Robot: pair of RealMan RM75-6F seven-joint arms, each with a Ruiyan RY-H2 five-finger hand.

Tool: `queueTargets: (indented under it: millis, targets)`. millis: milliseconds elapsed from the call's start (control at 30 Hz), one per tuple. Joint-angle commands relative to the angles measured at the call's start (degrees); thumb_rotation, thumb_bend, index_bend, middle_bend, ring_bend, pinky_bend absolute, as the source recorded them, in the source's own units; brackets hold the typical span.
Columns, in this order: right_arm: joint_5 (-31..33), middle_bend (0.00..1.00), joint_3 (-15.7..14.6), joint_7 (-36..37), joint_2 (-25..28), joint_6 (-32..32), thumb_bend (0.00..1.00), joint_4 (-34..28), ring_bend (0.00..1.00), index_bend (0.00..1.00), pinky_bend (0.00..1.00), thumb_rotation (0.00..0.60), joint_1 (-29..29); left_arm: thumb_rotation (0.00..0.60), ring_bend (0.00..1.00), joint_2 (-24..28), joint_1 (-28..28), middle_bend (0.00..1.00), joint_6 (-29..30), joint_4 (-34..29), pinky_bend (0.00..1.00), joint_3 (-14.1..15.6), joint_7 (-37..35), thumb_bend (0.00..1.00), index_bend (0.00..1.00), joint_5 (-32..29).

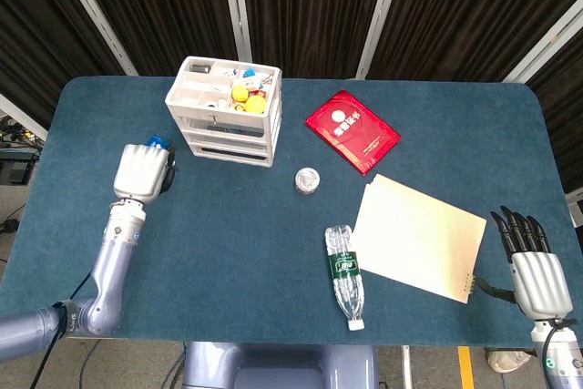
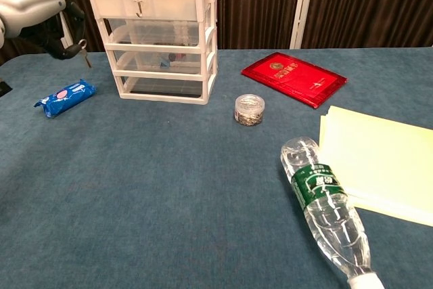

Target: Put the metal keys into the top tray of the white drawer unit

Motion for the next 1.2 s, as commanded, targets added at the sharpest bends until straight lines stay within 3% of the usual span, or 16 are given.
queueTargets:
  millis: [33, 767, 1200]
  targets:
    - [0.05, 0.00, 0.02, 0.07, 0.02, -0.03, 0.00, -0.01, 0.00, 0.00, 0.00, 0.600, 0.01, 0.600, 0.86, -0.11, -0.85, 1.00, -0.30, 0.14, 0.67, -0.53, 0.16, 0.46, 0.57, 0.13]
    - [0.28, 0.00, 0.11, 1.00, 0.30, -0.42, 0.00, -0.31, 0.00, 0.00, 0.00, 0.600, 0.17, 0.600, 0.86, -2.79, -8.14, 1.00, -0.93, 4.82, 0.67, -2.90, 4.25, 0.46, 0.57, -1.85]
    - [0.86, 0.00, 0.25, 1.80, 0.58, -0.80, 0.00, -0.75, 0.00, 0.00, 0.00, 0.600, 0.20, 0.600, 0.86, -6.72, -11.70, 1.00, -2.88, 12.88, 0.67, -3.59, 3.73, 0.46, 0.58, -4.30]
